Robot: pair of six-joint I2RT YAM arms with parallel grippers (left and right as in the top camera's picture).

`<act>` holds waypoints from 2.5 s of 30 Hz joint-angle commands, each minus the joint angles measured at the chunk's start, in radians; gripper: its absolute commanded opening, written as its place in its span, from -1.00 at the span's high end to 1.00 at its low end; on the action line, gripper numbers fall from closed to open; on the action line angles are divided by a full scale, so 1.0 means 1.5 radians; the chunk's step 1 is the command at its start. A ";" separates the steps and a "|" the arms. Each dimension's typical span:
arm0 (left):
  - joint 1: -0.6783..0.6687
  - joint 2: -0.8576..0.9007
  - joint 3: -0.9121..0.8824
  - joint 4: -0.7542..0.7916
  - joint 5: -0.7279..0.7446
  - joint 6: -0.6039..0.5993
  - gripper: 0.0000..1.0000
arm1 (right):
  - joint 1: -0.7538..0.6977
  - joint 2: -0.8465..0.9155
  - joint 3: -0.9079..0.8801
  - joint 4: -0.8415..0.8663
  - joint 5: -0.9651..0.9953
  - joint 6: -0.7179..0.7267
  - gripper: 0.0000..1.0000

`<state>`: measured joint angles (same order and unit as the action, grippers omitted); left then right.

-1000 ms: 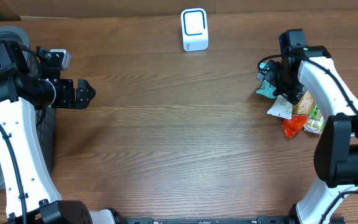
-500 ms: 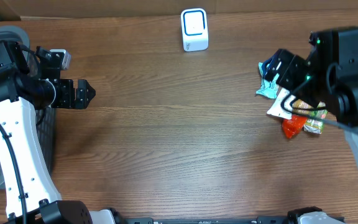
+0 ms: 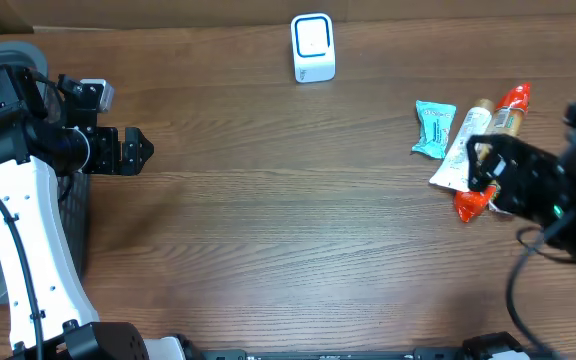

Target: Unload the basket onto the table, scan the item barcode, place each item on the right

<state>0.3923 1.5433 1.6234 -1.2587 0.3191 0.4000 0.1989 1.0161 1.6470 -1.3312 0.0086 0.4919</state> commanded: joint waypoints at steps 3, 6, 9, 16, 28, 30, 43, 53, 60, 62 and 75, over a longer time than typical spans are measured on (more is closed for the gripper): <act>-0.004 0.004 0.000 0.002 0.007 0.015 -0.98 | 0.003 -0.032 0.003 0.001 0.031 -0.020 -0.93; -0.004 0.004 0.000 0.002 0.007 0.015 -0.99 | 0.003 -0.032 0.003 -0.002 0.031 -0.020 -0.93; -0.004 0.004 0.000 0.002 0.007 0.015 -0.99 | 0.003 -0.030 0.003 -0.004 0.031 -0.020 -0.93; -0.004 0.004 0.000 0.002 0.007 0.015 -0.99 | 0.003 -0.030 0.003 -0.008 0.031 -0.020 -0.94; -0.004 0.004 0.000 0.002 0.007 0.015 -0.99 | 0.003 -0.030 0.003 0.001 -0.031 -0.037 -1.00; -0.004 0.004 0.000 0.002 0.007 0.015 -0.99 | 0.003 -0.031 0.003 0.013 -0.037 -0.037 -1.00; -0.004 0.004 0.000 0.002 0.007 0.015 -0.99 | 0.003 -0.037 0.003 -0.015 0.071 -0.037 -1.00; -0.004 0.004 0.000 0.002 0.007 0.015 -0.99 | 0.003 -0.096 -0.015 -0.012 0.100 -0.101 -1.00; -0.004 0.004 0.000 0.002 0.007 0.015 -0.99 | -0.009 -0.181 -0.211 0.250 0.128 -0.221 -1.00; -0.004 0.004 0.000 0.002 0.007 0.015 -0.99 | -0.016 -0.226 -0.305 0.363 0.115 -0.230 -1.00; -0.004 0.004 0.000 0.002 0.007 0.015 -0.99 | -0.042 -0.551 -0.909 0.875 0.025 -0.229 -1.00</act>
<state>0.3927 1.5433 1.6234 -1.2583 0.3187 0.4004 0.1390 0.2783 0.3943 -0.0906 0.0704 0.1566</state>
